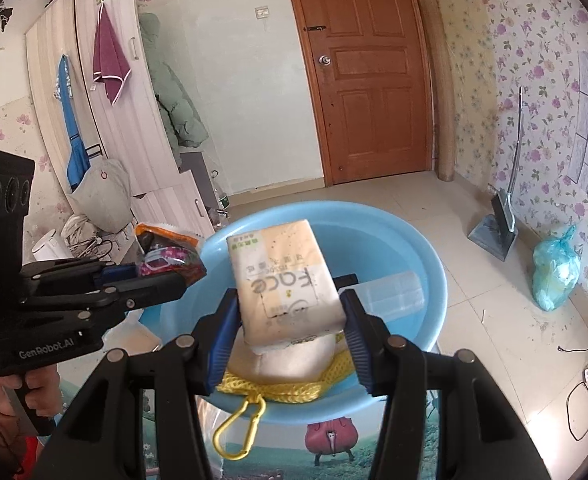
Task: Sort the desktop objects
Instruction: 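Carry the snack packet and tissue pack over the basin and open both tools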
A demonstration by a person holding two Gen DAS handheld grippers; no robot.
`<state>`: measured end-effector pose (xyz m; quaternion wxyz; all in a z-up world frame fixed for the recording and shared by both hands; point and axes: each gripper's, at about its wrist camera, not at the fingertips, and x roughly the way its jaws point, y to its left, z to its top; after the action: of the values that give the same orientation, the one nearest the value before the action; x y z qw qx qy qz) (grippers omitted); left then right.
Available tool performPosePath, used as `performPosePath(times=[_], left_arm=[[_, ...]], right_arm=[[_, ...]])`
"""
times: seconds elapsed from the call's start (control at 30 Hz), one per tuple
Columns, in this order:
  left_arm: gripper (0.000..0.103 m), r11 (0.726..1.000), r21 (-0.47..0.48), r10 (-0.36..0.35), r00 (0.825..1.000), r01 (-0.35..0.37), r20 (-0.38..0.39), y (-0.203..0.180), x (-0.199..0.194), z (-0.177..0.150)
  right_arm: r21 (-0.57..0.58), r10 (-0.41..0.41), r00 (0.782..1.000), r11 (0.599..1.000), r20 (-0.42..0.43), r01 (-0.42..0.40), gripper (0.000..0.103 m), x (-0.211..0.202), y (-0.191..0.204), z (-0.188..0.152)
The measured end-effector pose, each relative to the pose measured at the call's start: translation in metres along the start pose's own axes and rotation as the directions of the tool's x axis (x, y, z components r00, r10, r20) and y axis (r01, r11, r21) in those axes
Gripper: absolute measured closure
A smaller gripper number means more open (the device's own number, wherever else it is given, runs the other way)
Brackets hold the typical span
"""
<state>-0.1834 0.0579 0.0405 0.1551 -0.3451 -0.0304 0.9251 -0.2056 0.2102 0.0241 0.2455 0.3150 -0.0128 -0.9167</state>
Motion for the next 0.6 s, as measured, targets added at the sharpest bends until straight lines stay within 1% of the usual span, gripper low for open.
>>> performPosePath(times=[0.07,0.2,0.27,0.33,0.4,0.5,0.53,0.57,0.6], left_arm=[[0.084,1.0,-0.003,-0.002,1.0,0.001,-0.011,0.001,0.01,0.001],[0.083,1.0,0.025,0.008,0.999,-0.007,-0.032,-0.001,0.026,0.002],[0.071,0.999,0.021,0.03,0.999,-0.029,-0.035,0.0,0.029,0.002],[0.033,0.998,0.023,0.06,0.998,-0.059,-0.011,0.001,0.024,-0.002],[0.018,0.996,0.039,0.084,0.996,-0.084,0.008,0.001,0.018,-0.008],[0.013,0.992,0.051,0.116,0.993,-0.115,-0.012,0.007,0.012,-0.017],[0.008,0.991,0.046,0.129,0.992,-0.129,-0.013,0.008,0.008,-0.022],[0.007,0.989,0.039,0.14,0.99,-0.14,-0.011,0.01,0.004,-0.025],[0.003,0.988,0.031,0.151,0.988,-0.151,-0.012,0.012,-0.001,-0.03]], right_arm=[[-0.002,-0.004,1.0,1.0,-0.004,0.004,0.054,0.005,-0.005,0.003],[0.005,-0.015,1.0,1.0,-0.014,0.015,0.054,0.016,-0.013,0.005],[-0.004,-0.022,1.0,1.0,-0.001,0.022,0.053,0.018,-0.013,0.005],[-0.013,-0.013,1.0,1.0,0.006,0.013,0.052,0.02,-0.011,0.003],[-0.009,-0.003,1.0,1.0,0.008,0.003,0.052,0.022,-0.009,0.001],[-0.005,-0.013,1.0,1.0,0.001,0.013,0.052,0.025,-0.005,0.001],[-0.01,-0.02,1.0,1.0,-0.002,0.02,0.052,0.024,-0.002,0.001],[-0.014,-0.028,1.0,1.0,-0.003,0.028,0.051,0.024,0.0,0.002],[-0.015,-0.036,0.999,0.999,-0.001,0.036,0.047,0.022,0.002,0.002]])
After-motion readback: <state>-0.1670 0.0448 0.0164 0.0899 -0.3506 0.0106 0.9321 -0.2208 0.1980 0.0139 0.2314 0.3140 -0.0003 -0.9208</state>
